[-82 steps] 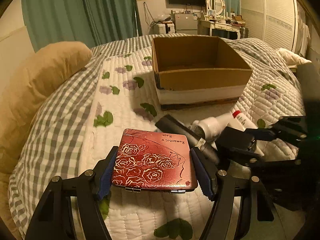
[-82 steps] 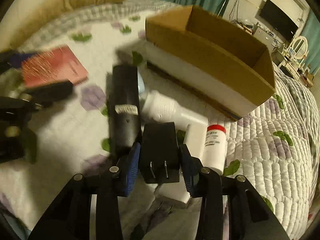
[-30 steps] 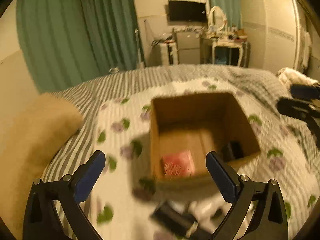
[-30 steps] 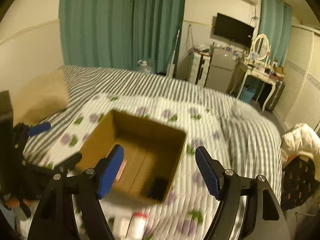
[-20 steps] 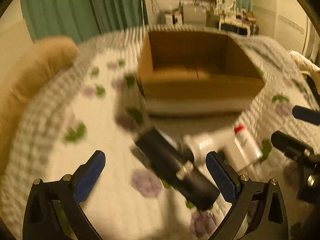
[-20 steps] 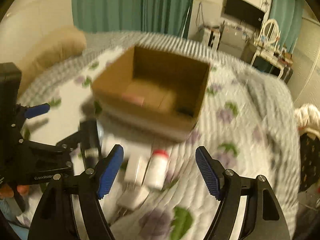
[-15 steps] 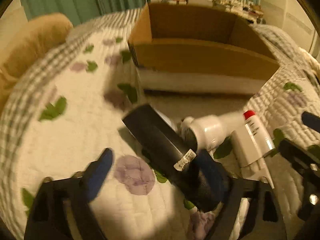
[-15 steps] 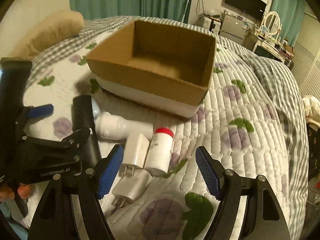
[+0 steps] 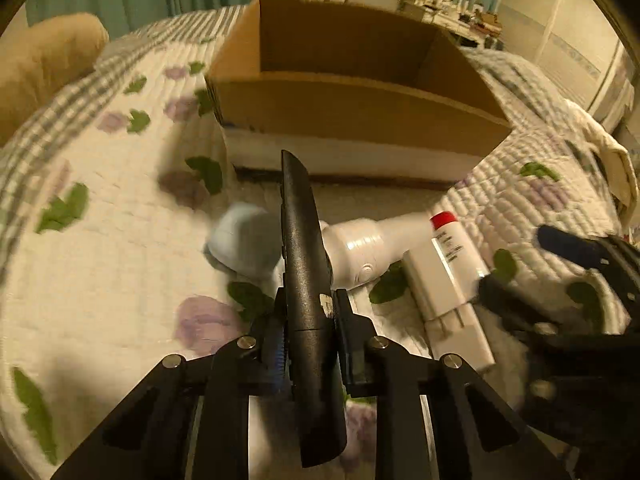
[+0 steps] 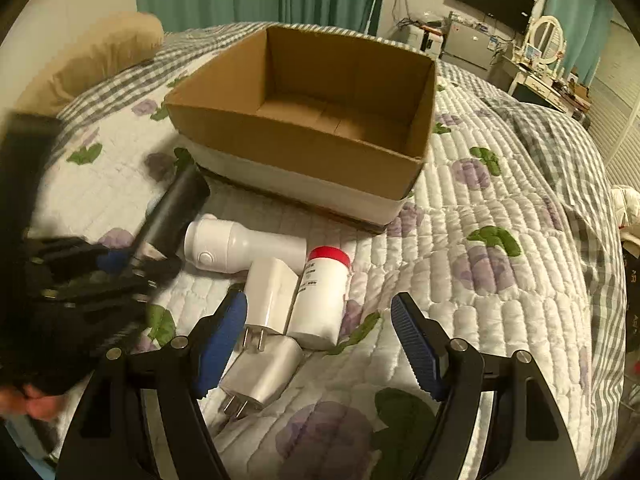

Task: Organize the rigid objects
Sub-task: 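Grasp the black remote control with the left gripper, then grasp the white plug charger with the right gripper while the left holds the remote, then lower the remote and white charger into the box and open both grippers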

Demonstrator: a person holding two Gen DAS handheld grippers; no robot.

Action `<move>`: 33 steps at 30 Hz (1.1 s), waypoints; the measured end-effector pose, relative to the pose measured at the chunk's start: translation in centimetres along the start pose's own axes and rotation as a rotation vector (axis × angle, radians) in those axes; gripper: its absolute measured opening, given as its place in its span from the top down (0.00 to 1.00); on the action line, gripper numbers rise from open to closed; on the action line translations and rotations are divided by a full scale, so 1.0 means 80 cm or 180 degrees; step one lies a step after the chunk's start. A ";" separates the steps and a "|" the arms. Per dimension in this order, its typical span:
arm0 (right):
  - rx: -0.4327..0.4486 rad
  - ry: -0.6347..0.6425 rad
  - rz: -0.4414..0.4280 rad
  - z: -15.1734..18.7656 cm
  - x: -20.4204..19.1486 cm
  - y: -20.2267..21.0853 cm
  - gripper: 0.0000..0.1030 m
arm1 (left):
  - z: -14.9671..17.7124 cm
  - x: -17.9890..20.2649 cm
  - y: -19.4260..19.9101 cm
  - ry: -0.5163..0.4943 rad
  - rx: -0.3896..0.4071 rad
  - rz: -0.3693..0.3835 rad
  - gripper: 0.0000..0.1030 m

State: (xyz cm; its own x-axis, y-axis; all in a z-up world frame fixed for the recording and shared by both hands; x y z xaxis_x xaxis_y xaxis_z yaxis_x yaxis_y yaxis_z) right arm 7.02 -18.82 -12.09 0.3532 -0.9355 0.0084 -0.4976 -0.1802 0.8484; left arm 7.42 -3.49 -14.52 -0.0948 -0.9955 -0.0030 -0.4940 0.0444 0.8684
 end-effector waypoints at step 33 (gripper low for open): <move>0.0596 0.0161 -0.0393 -0.092 -0.022 0.084 0.73 | -0.085 -0.013 0.100 -0.0347 0.0734 -0.0116 0.81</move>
State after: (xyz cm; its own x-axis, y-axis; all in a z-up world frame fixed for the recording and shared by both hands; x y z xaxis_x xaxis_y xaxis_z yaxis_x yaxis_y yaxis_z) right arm 8.85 -16.12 -2.52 0.4576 -0.8872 -0.0589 -0.5847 -0.3502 0.7318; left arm 9.46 -2.66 -4.19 -0.1598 -0.9824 -0.0966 -0.6816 0.0390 0.7307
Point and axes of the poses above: each gripper's, at about its wrist camera, not at the fingertips, and y roughly against the way its jaws point, x to its right, z to its underside, the point moved 4 cm from there along -y, roughly the way its jaws point, and after that the axes turned 4 degrees about -z, right-handed, at the moved point
